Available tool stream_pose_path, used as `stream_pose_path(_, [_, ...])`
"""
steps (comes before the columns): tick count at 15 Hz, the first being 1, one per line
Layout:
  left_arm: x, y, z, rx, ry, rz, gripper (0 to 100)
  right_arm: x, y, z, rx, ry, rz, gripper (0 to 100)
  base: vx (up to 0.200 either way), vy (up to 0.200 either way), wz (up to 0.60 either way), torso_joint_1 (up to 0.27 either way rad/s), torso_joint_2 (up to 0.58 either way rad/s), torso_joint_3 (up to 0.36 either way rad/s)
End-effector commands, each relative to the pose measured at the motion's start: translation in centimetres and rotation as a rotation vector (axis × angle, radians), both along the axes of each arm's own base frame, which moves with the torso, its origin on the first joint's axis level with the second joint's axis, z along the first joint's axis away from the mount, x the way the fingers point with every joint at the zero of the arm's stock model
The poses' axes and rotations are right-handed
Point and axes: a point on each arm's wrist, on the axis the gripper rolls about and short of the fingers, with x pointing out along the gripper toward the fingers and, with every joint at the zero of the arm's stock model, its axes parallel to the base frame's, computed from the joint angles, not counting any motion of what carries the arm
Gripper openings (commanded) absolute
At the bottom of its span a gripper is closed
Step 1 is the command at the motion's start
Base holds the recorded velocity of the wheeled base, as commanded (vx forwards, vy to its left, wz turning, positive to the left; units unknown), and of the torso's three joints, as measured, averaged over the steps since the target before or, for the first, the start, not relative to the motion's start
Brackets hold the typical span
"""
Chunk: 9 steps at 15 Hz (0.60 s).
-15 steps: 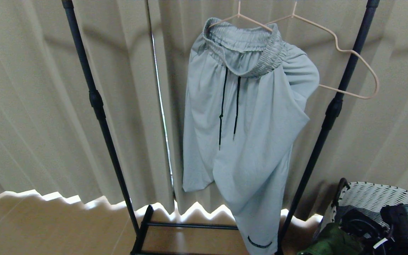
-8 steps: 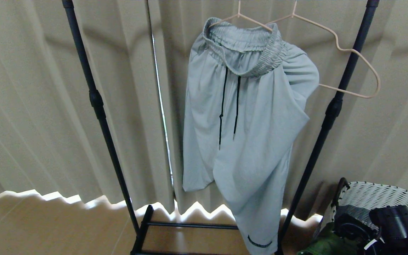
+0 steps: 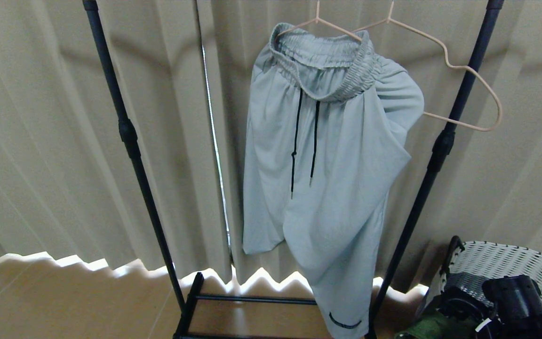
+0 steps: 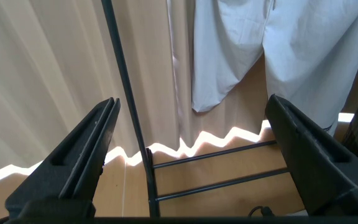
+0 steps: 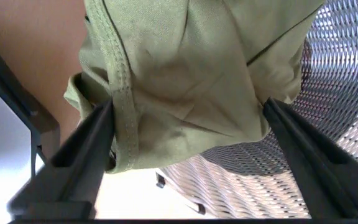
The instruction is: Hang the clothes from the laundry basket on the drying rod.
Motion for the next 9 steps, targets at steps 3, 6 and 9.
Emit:
stream_pose_path(3, [0.0, 0.0, 0.0, 0.000, 0.000, 0.002, 100, -0.1, 0.1, 1.0, 0.011, -0.051, 0.004, 0, 0.000, 0.000, 0.00, 0.000, 0.00, 0.000])
stream_pose_path(6, [0.0, 0.0, 0.0, 0.000, 0.000, 0.002, 100, -0.9, 0.1, 2.3, 0.016, -0.113, 0.005, 0, 0.000, 0.000, 0.00, 0.000, 0.00, 0.000])
stream_pose_path(9, [0.0, 0.0, 0.0, 0.000, 0.000, 0.000, 100, -1.9, 0.0, 4.5, 0.021, -0.228, 0.002, 0, 0.000, 0.000, 0.00, 0.000, 0.00, 0.000])
